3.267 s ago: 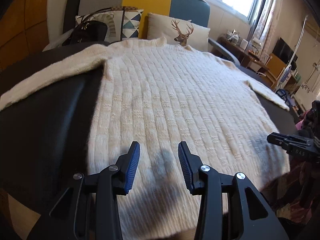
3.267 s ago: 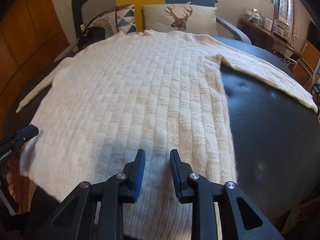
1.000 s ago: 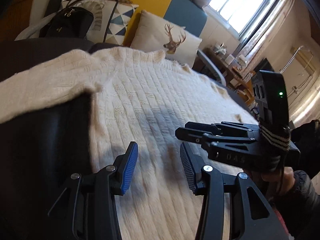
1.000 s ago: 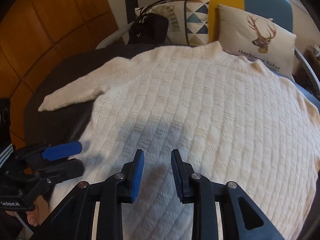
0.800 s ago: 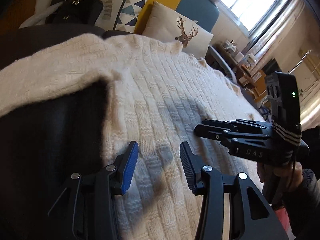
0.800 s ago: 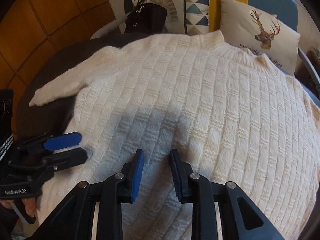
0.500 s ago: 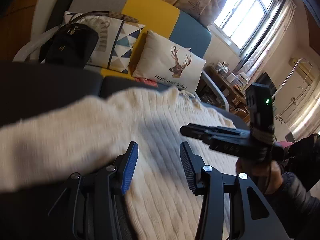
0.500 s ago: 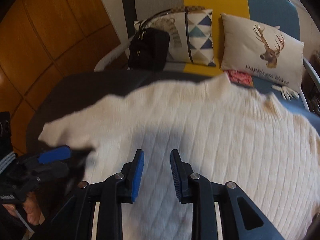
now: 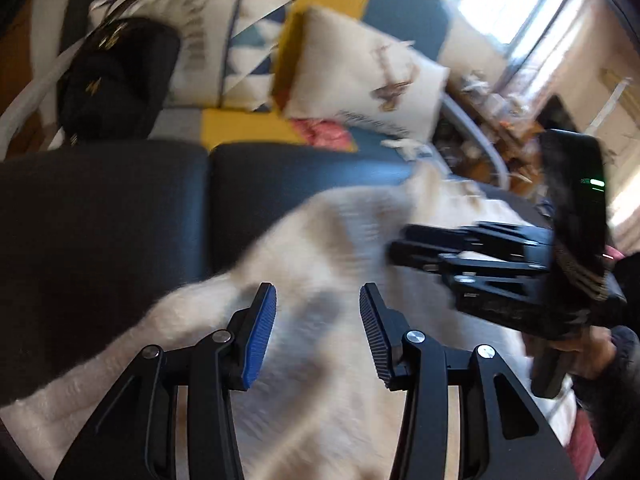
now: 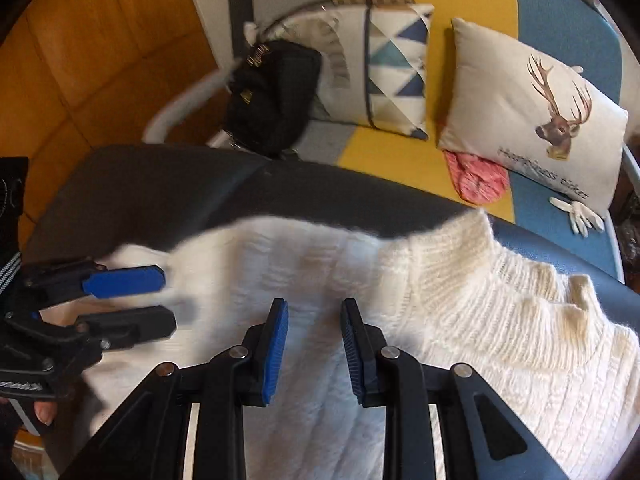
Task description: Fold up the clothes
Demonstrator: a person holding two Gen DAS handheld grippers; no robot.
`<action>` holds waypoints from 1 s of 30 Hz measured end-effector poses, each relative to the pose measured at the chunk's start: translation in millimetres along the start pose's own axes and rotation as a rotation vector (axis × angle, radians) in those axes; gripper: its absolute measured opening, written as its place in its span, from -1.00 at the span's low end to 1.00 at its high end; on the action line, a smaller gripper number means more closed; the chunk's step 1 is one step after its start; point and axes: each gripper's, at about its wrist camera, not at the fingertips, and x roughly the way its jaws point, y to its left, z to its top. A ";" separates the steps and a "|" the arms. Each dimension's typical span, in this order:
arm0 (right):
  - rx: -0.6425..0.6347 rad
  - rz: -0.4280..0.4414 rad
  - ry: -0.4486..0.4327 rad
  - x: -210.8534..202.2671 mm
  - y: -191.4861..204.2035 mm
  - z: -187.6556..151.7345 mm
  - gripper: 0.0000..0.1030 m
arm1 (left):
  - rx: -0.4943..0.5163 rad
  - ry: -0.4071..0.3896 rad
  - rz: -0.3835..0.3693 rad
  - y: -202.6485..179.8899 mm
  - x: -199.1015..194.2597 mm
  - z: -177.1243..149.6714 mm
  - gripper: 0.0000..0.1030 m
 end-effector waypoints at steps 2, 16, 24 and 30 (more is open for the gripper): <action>0.014 -0.005 -0.004 4.3 -4.4 0.0 -0.54 | -0.036 -0.038 0.013 7.6 -0.8 -3.7 -0.10; 0.007 0.137 -0.033 -84.5 44.4 -95.9 -0.50 | -0.317 -0.202 0.032 125.3 -209.3 -119.2 0.15; -0.038 0.155 0.009 -88.6 86.9 -125.0 -0.50 | -0.502 -0.180 0.281 219.6 -275.6 -174.8 0.16; -0.104 0.150 0.010 -89.3 115.2 -122.7 -0.50 | -0.498 -0.108 0.302 254.8 -262.5 -170.3 0.16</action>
